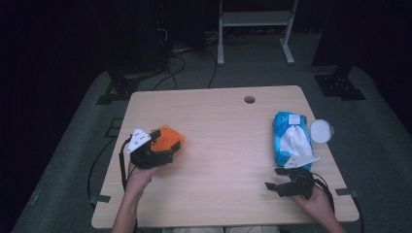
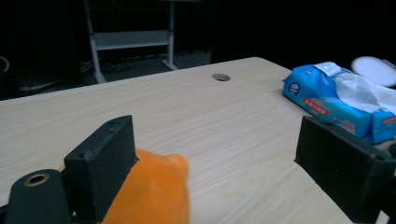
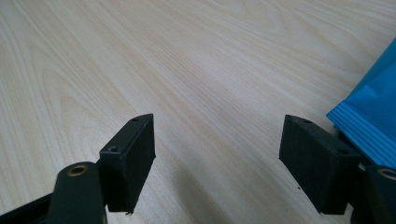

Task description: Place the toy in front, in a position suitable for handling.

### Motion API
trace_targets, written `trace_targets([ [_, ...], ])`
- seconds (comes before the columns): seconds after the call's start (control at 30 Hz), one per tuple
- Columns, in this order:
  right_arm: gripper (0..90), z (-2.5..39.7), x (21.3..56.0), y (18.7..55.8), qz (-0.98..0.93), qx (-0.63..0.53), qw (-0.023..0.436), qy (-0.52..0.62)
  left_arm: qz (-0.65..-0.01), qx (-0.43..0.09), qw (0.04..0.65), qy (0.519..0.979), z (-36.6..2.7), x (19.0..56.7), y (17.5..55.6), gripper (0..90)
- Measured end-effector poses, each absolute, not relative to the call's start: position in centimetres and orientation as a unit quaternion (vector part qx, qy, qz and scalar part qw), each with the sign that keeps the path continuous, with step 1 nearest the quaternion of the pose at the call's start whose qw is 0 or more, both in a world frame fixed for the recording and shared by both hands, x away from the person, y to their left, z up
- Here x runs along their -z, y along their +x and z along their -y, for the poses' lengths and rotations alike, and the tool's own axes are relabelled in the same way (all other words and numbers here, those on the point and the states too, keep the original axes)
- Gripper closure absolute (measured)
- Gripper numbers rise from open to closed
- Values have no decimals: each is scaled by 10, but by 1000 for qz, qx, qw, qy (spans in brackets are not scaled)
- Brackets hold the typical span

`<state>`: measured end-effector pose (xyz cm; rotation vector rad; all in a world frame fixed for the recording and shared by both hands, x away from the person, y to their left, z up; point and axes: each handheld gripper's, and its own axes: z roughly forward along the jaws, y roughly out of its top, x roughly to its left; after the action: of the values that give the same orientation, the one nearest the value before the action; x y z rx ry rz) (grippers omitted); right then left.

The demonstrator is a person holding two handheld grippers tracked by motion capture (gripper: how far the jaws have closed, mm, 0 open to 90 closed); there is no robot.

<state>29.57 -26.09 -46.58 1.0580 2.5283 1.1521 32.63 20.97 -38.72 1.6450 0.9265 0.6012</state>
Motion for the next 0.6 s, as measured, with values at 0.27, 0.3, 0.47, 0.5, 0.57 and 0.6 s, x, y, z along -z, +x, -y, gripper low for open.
trace_targets([
  [0.27,257,259,466,295,-850,-384,83,352,-414,-309,515,684,-226,395,329,117],
  [0.3,257,258,466,295,-850,-384,84,350,-419,-311,513,682,-227,397,330,116],
  [0.47,257,257,465,294,-853,-382,85,346,-439,-304,505,678,-236,408,335,114],
  [0.5,257,257,465,294,-852,-382,85,346,-444,-304,503,677,-238,409,336,114],
  [0.57,257,257,465,294,-852,-383,85,347,-449,-303,499,677,-241,413,337,113],
  [0.6,257,256,465,294,-852,-383,85,346,-453,-301,498,675,-243,415,338,113],
])
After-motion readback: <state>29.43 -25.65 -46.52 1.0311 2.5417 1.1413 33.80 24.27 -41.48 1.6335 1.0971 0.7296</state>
